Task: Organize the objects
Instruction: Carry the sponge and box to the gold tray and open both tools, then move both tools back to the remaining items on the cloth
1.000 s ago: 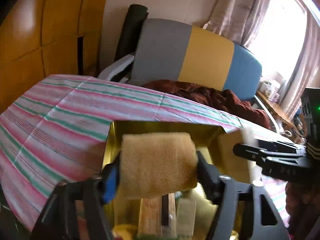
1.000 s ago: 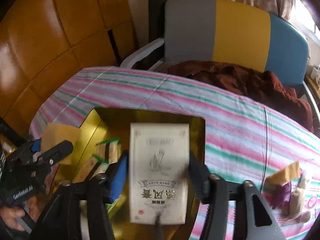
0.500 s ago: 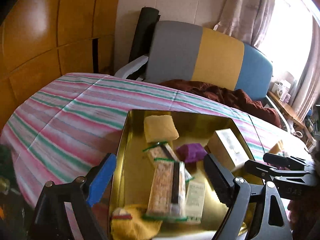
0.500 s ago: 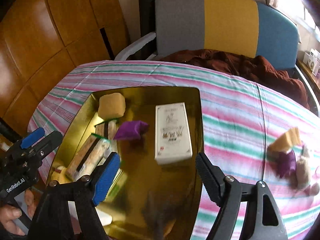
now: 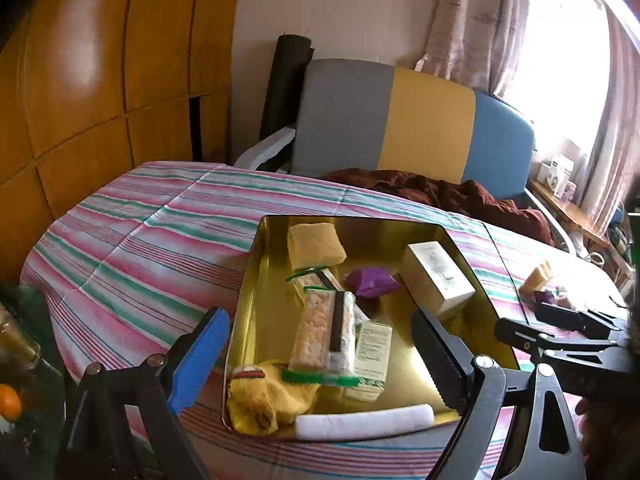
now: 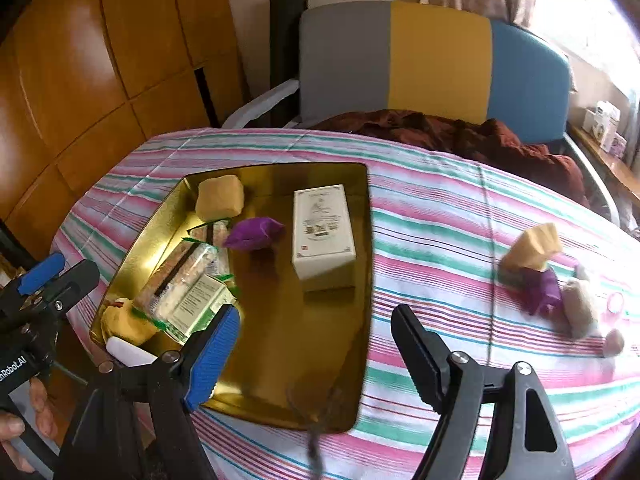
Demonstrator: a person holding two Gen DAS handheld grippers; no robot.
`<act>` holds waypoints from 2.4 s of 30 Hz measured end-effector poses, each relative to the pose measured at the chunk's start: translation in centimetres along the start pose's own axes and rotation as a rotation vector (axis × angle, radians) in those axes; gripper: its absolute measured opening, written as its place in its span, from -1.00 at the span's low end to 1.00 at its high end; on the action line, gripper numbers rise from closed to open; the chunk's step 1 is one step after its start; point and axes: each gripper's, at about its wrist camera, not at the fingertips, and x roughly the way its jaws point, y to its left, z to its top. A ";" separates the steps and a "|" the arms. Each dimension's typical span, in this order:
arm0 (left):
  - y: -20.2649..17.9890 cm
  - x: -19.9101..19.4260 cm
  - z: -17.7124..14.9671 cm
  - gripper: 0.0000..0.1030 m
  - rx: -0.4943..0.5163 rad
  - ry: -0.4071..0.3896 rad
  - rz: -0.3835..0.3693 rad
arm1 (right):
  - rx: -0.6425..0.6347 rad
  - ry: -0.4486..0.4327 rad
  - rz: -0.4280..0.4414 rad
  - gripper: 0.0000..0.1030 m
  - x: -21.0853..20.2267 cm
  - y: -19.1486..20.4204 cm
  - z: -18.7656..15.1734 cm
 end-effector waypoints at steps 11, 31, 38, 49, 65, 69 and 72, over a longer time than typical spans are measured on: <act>-3.7 -2.1 -0.5 0.81 0.114 -0.042 -0.012 | 0.023 -0.029 -0.040 0.55 -1.7 -2.2 -1.3; -9.4 -2.1 -1.2 0.82 0.292 -0.043 -0.030 | 0.100 -0.067 -0.174 0.55 -3.6 -11.0 -0.9; -10.9 -1.2 -1.5 0.83 0.331 -0.024 -0.040 | 0.121 -0.086 -0.247 0.55 -4.5 -15.5 0.0; -13.7 0.7 -1.9 0.84 0.390 0.021 -0.082 | 0.304 -0.160 -0.437 0.55 -5.6 -27.4 -0.6; -23.1 4.9 -1.5 0.84 0.479 0.113 -0.237 | 0.774 -0.089 -0.321 0.55 -4.9 -35.6 -5.3; -24.7 6.2 -1.2 0.84 0.470 0.148 -0.267 | 0.797 -0.124 -0.310 0.55 -5.6 -35.9 -5.4; -26.2 7.0 -1.2 0.84 0.484 0.162 -0.275 | 0.891 -0.192 -0.312 0.55 -7.1 -37.0 -6.6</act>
